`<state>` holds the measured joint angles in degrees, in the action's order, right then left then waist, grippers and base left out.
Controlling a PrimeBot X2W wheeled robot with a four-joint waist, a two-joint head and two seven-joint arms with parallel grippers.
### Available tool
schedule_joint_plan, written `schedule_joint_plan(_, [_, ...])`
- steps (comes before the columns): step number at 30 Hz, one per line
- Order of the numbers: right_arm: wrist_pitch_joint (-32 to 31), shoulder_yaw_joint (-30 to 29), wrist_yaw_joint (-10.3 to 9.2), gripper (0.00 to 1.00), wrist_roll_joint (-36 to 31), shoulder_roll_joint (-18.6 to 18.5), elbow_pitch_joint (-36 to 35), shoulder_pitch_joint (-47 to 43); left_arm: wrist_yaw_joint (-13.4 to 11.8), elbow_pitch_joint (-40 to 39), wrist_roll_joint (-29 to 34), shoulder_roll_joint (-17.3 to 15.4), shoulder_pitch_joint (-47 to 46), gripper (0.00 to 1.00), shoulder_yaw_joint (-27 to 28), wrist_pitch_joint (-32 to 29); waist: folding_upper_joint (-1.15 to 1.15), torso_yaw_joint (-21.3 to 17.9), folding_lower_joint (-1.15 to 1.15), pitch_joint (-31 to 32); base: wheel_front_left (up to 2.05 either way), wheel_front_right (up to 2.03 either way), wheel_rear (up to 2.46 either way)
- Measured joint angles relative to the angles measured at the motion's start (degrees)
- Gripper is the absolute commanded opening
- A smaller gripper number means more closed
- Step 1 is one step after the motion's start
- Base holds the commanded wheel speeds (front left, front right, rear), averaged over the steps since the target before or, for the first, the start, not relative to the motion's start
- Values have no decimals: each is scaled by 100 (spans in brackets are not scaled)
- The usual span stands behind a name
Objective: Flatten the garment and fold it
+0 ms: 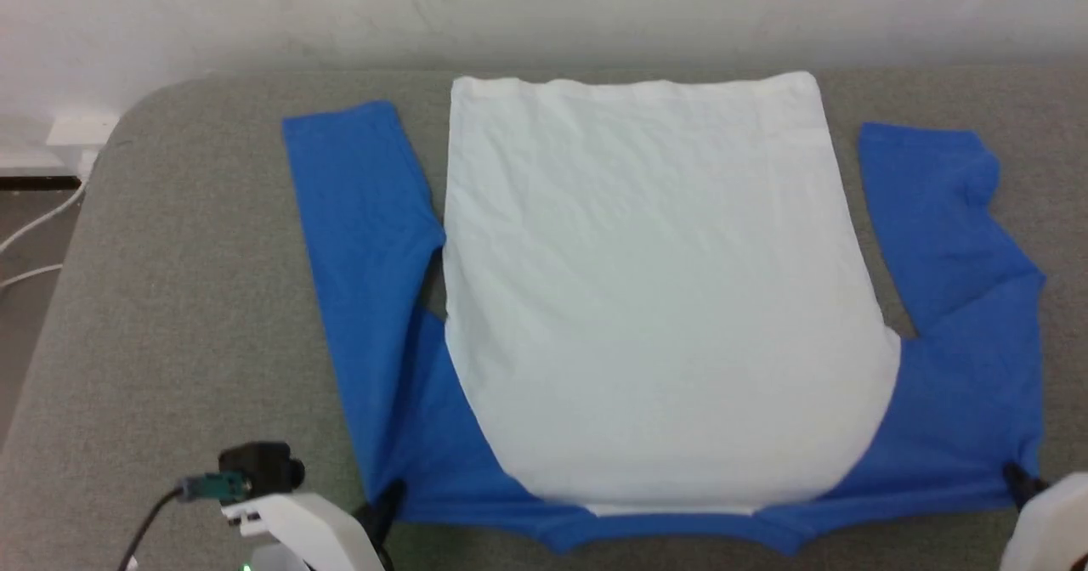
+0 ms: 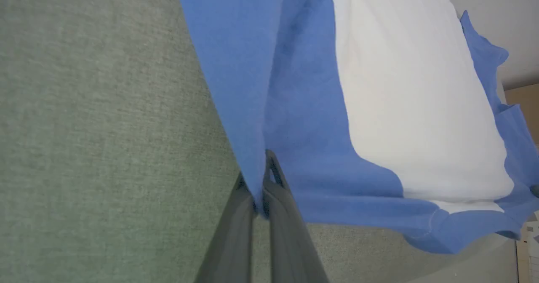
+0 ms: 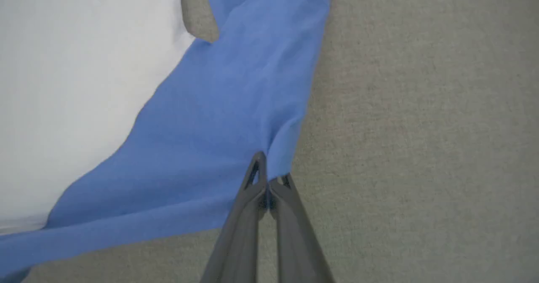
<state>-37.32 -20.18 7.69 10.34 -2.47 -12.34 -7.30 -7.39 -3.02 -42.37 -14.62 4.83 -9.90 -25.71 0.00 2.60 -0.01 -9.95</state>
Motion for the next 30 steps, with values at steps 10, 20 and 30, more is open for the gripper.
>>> schedule_joint_plan(10, [3,30,-4,0,151,0,769,-341,-22,200,0,75,301,49,-143,112,0,-35,1,96,0,0,0])
schedule_joint_plan(20, [623,146,-8,100,249,-23,966,-342,138,333,-63,208,303,100,-66,606,0,-2,1,199,0,0,0])
schedule_joint_plan(30, [1959,229,-13,100,125,-35,26,-317,122,-234,219,140,176,100,422,1594,0,32,0,287,0,0,0])
